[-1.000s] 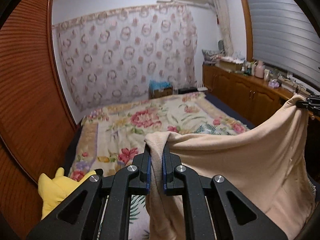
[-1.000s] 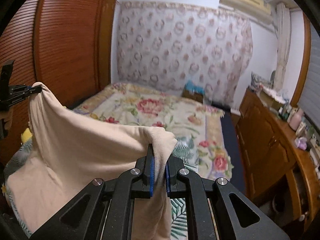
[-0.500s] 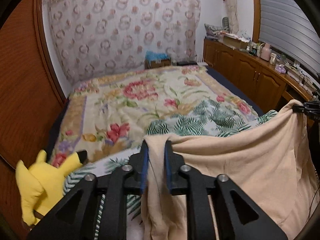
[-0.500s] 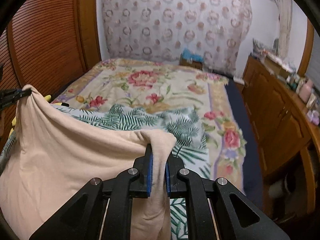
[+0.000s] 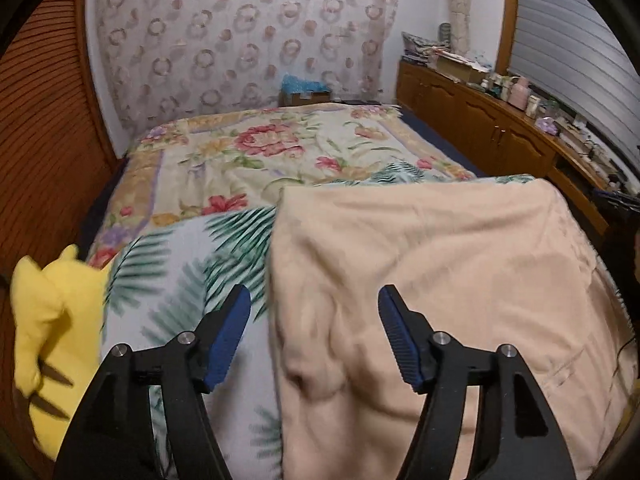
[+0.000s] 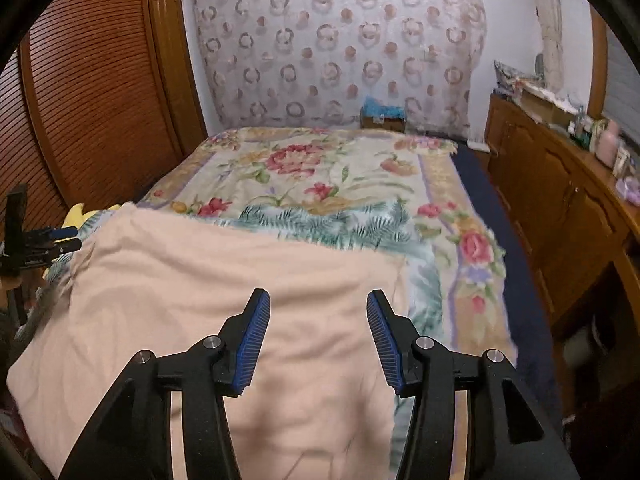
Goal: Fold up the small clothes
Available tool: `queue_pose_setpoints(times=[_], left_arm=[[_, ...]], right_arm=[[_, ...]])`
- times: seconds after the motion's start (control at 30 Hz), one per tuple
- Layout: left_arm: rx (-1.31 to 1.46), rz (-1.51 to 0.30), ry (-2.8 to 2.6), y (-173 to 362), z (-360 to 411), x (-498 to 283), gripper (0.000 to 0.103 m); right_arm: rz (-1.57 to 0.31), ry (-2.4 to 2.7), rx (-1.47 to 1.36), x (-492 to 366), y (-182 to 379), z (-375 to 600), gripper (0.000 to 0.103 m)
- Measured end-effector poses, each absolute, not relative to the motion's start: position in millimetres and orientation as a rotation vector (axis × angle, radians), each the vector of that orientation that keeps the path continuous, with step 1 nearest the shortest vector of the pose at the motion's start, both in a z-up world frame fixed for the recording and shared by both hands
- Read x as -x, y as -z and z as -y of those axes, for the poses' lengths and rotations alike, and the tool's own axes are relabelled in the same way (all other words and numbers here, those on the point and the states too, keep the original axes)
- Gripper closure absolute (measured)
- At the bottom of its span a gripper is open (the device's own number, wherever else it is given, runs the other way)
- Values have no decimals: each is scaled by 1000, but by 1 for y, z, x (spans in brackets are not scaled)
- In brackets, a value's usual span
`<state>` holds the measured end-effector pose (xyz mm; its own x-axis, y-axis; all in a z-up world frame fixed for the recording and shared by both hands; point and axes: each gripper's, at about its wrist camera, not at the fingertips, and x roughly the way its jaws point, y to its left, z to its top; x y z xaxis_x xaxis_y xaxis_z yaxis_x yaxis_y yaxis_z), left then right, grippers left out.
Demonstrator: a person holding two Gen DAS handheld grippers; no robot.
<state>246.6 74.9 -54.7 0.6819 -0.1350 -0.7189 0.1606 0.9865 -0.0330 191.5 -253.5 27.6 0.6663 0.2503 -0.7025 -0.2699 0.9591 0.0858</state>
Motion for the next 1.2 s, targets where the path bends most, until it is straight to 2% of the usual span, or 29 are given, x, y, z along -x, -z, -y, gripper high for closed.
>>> queue_pose_setpoints(times=[0.13, 0.23, 0.3, 0.37, 0.6, 0.73, 0.9, 0.97, 1.1, 1.2], left_arm=[[-6, -813, 163, 60, -81, -228, 36], [-22, -828, 175, 63, -81, -220, 55], [-21, -839, 177, 67, -82, -220, 60], [-17, -855, 173, 72, -84, -221, 71], [11, -855, 209, 74, -80, -223, 74], [0, -872, 219, 79, -73, -228, 74], [-5, -896, 214, 85, -70, -235, 74], [-13, -903, 208, 86, -68, -237, 74], [-21, -901, 208, 87, -66, -239, 74], [-26, -900, 194, 87, -68, -241, 83]], right_arm=[[-865, -273, 51, -177, -12, 256, 51], [-904, -277, 33, -168, -6, 261, 51], [-923, -270, 29, -168, -1, 264, 51], [-939, -267, 20, -173, 4, 267, 51], [-945, -258, 27, -185, 10, 258, 54], [-935, -262, 26, -189, 12, 256, 61], [-922, -255, 62, -184, 17, 251, 65], [-919, -252, 75, -184, 19, 250, 70], [-906, -266, 84, -186, 20, 249, 92], [-889, -307, 71, -184, 14, 248, 98]])
